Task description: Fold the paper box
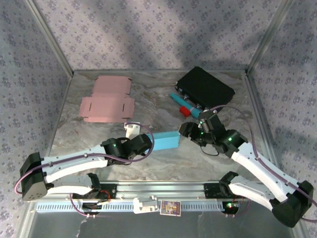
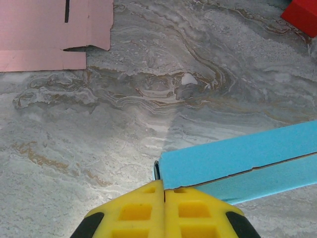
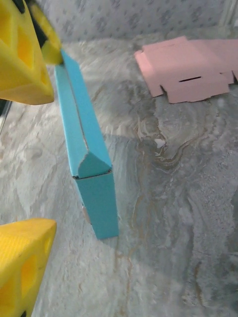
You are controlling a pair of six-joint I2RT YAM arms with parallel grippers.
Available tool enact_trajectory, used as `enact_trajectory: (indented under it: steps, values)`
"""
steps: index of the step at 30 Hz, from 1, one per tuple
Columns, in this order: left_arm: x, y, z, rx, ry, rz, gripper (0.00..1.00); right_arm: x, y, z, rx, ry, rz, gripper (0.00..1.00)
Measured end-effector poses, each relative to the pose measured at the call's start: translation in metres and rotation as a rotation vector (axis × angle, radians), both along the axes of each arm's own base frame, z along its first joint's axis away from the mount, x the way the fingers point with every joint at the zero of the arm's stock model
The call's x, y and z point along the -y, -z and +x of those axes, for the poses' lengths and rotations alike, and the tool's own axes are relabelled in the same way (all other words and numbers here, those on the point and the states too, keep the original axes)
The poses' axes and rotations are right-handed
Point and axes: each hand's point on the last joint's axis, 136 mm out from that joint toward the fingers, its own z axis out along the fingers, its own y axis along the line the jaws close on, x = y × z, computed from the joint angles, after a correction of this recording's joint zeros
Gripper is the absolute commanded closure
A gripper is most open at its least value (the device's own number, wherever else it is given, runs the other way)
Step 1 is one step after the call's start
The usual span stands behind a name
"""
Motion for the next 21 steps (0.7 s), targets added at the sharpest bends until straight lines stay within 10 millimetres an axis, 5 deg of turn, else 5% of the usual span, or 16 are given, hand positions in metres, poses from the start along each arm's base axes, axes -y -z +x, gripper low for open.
enact_trajectory:
  steps: [8,21]
  values:
    - [0.0,0.0,-0.001,0.0,-0.007,0.02,1.0,-0.011,0.024,0.004,-0.241,0.209,0.261,0.32]
    - [0.0,0.0,-0.001,-0.001,-0.006,0.022,1.0,-0.026,0.035,0.013,-0.336,0.287,0.385,0.51]
